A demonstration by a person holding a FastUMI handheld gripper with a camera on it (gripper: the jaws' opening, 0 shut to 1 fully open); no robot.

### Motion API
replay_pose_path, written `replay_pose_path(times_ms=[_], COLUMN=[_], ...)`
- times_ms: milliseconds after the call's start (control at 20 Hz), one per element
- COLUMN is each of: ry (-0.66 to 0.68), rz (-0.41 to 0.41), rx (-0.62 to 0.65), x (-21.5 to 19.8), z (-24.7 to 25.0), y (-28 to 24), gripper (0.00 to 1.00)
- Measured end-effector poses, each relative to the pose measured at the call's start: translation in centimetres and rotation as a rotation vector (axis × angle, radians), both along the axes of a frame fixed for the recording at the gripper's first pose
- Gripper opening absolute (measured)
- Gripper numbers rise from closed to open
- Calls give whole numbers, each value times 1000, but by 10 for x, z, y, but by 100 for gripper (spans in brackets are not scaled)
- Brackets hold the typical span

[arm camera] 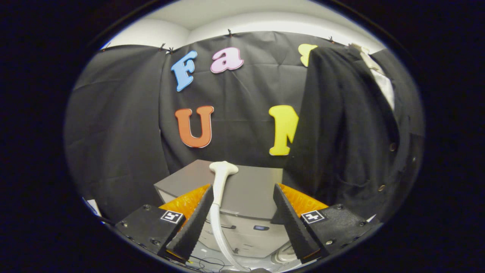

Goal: Iron the clothes twice with a garment steamer, once on the left side and once on the right side.

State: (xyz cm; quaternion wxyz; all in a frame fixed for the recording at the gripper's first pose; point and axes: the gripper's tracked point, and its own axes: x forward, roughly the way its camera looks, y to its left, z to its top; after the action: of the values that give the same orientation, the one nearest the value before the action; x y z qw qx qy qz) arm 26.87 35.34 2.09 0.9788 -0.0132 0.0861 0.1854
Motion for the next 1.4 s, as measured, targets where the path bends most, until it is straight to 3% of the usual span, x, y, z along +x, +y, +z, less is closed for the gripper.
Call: replay_pose_path(times_ms=[350, 700, 950, 1100, 1400], ry=[203, 325, 401, 408, 403], rz=[27, 1, -14, -24, -6], rx=[-40, -142, -148, -171, -133], x=[104, 156, 164, 164, 146], z=[-50, -94, -106, -108, -91], y=[85, 113, 119, 123, 110], gripper=[98, 90, 66, 43, 38])
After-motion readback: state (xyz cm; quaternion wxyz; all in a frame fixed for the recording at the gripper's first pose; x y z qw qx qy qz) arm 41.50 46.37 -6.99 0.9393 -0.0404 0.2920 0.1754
